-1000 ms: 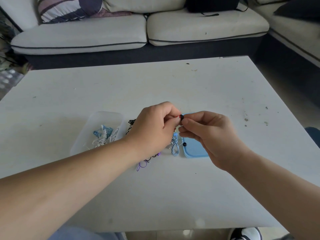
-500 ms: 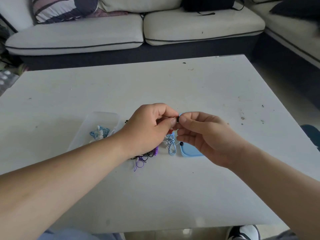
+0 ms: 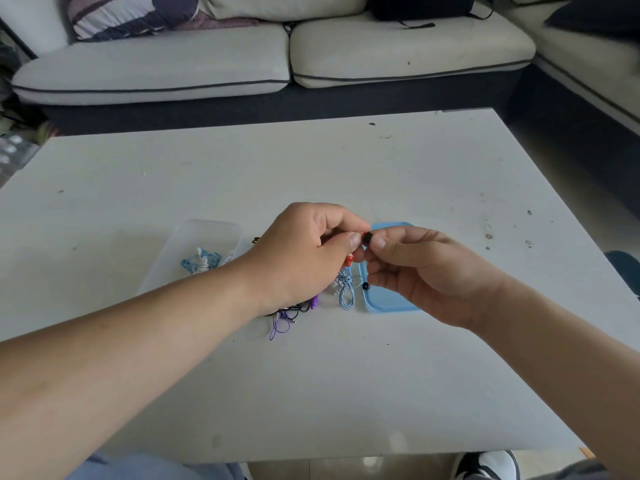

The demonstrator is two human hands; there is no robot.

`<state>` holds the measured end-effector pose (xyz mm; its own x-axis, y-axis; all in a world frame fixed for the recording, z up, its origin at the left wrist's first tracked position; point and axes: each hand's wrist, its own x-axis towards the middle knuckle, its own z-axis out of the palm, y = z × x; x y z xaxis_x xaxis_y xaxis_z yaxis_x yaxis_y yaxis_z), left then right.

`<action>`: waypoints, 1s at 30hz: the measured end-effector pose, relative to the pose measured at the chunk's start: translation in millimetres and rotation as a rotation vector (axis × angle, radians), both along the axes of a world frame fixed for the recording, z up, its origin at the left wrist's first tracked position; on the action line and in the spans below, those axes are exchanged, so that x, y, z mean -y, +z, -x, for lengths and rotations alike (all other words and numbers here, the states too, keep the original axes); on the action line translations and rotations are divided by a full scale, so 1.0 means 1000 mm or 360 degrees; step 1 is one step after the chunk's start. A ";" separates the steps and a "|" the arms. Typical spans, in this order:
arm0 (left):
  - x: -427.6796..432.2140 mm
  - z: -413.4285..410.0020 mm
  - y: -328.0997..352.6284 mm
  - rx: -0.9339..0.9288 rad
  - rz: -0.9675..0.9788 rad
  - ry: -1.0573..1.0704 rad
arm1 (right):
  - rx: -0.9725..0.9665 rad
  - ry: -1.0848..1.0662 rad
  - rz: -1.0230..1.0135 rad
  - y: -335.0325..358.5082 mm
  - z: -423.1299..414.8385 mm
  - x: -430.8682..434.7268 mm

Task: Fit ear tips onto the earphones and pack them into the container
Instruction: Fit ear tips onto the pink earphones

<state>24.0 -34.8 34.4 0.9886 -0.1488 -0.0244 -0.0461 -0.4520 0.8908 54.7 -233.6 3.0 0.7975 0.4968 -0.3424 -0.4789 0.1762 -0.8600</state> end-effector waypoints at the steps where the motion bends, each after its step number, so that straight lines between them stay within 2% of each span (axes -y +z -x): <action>1: 0.000 0.000 0.000 -0.0009 0.0006 -0.0003 | -0.0005 0.0004 -0.0003 -0.001 0.000 0.001; 13: -0.006 -0.003 -0.007 -0.0011 0.0061 0.0099 | -0.0065 -0.0057 0.0107 0.004 0.000 -0.003; 20: -0.002 -0.001 -0.005 -0.0021 -0.0047 0.0021 | 0.0186 -0.0128 0.0239 0.001 0.004 -0.007; 26: 0.001 -0.001 -0.005 -0.0159 -0.0079 0.0065 | 0.0810 -0.0242 0.0932 0.002 0.011 -0.012; 28: 0.001 -0.002 -0.006 -0.0193 -0.0018 0.0094 | 0.0798 -0.0189 0.0939 0.003 0.012 -0.012; 30: 0.000 -0.002 -0.007 -0.0280 0.0097 0.0159 | 0.0624 -0.0158 0.0805 0.003 0.009 -0.011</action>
